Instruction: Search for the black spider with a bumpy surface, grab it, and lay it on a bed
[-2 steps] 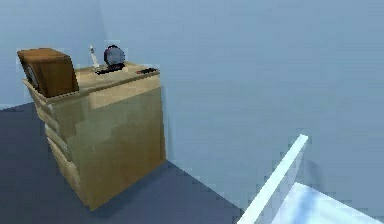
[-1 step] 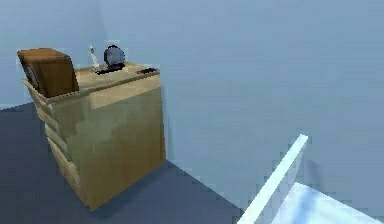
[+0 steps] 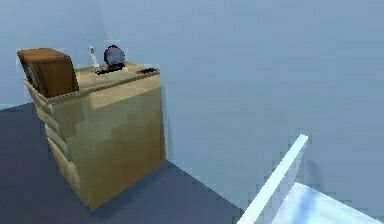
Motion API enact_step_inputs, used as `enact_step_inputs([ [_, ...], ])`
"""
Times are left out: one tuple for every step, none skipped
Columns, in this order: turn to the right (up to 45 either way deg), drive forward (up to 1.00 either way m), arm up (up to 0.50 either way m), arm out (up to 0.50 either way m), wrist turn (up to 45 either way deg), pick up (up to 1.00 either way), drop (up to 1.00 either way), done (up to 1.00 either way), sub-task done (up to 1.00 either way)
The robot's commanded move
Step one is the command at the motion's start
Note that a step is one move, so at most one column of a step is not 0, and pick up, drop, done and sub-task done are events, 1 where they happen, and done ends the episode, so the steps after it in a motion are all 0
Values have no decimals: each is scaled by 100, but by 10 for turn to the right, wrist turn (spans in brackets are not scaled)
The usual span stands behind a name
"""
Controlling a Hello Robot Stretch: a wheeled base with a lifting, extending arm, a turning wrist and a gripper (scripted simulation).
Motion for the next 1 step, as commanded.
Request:
enact_step_inputs([
  [0,0,-32,0,0,0,0,0,0],
])
